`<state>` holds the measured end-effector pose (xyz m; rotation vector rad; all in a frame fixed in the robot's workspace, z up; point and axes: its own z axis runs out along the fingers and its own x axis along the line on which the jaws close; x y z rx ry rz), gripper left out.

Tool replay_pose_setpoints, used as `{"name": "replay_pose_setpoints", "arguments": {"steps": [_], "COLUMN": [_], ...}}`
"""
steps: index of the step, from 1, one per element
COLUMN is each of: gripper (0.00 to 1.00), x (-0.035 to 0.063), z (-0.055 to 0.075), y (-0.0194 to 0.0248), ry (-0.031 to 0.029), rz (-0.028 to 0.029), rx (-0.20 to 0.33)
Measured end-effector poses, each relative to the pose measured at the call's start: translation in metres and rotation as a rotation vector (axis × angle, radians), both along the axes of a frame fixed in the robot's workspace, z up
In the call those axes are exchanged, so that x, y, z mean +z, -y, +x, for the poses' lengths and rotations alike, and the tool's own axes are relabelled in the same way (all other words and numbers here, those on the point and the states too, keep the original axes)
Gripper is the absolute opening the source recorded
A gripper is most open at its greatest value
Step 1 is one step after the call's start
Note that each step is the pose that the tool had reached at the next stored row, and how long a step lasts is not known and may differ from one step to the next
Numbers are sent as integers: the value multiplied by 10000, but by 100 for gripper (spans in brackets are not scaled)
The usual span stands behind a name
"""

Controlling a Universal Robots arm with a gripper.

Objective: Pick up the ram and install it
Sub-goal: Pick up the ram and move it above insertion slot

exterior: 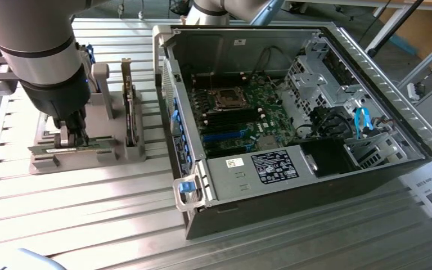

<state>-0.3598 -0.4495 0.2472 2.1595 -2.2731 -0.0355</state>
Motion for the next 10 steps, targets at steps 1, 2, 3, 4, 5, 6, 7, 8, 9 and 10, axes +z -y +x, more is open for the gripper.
{"name": "replay_pose_setpoints", "arguments": {"steps": [1,2,3,4,5,6,7,8,9,10], "gripper": [11,11,11,11,11,11,11,11,11,11], "x": [11,23,37,52,70,87,107,123,140,159], "z": [0,0,0,0,1,1,2,2,2,2], "y": [0,0,0,0,0,0,0,0,0,0], "ry": [0,0,0,0,0,1,0,0,0,0], "rz": [-1,0,0,0,0,1,0,0,0,0], "rx": [0,0,0,0,1,0,0,0,0,0]}}
